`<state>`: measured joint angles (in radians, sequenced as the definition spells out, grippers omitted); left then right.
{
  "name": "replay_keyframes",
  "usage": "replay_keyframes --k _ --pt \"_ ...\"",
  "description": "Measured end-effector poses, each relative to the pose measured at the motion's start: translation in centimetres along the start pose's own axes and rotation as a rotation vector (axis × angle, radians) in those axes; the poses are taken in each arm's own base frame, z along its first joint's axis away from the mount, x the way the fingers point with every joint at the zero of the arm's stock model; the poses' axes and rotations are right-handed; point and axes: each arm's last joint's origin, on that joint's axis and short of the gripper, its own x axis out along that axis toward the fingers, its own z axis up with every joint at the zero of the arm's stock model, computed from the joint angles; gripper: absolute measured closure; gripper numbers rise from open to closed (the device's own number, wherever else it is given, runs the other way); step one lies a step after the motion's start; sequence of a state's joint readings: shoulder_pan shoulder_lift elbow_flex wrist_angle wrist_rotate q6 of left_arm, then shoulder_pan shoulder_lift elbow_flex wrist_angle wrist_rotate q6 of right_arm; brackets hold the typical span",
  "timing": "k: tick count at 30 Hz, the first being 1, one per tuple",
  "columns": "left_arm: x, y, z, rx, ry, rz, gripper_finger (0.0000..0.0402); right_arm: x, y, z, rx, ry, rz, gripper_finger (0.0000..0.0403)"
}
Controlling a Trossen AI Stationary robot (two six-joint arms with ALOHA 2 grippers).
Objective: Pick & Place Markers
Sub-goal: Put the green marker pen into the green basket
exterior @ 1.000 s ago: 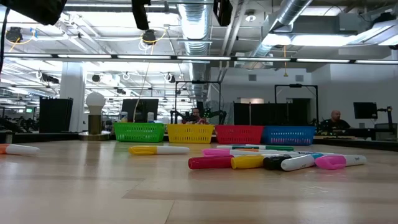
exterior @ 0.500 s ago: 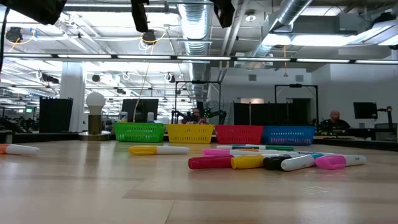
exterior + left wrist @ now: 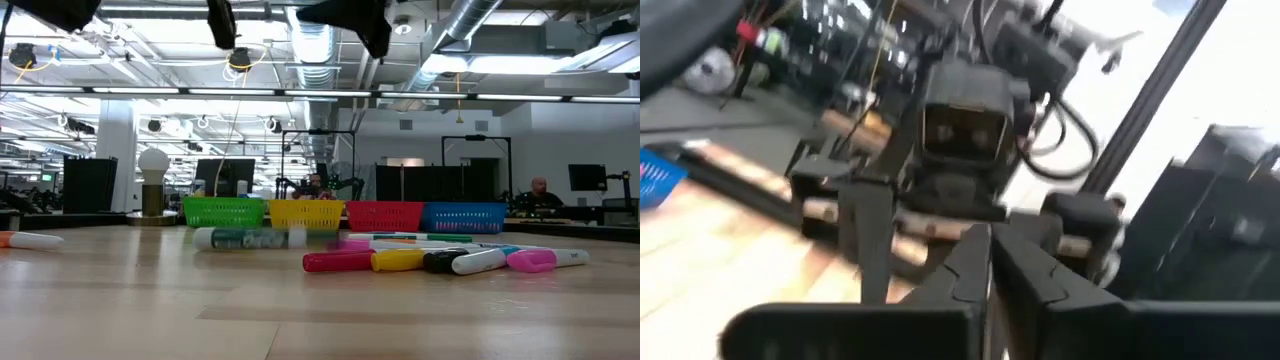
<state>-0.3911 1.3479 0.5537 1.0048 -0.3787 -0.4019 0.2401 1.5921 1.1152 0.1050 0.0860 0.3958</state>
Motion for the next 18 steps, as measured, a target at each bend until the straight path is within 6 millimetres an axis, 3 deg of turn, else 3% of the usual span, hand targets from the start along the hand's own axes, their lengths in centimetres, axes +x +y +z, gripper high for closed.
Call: replay_keyframes --k 10,18 --pt "-2.4 0.4 -0.3 0.127 0.423 -0.092 0.0389 -0.2 -0.4 -2.0 0.060 0.191 -0.077 0.0205" --pt "-3.6 1.1 -4.9 0.327 0.758 -0.063 0.0347 -0.4 -0.1 -2.7 0.048 0.246 -0.088 0.0234"
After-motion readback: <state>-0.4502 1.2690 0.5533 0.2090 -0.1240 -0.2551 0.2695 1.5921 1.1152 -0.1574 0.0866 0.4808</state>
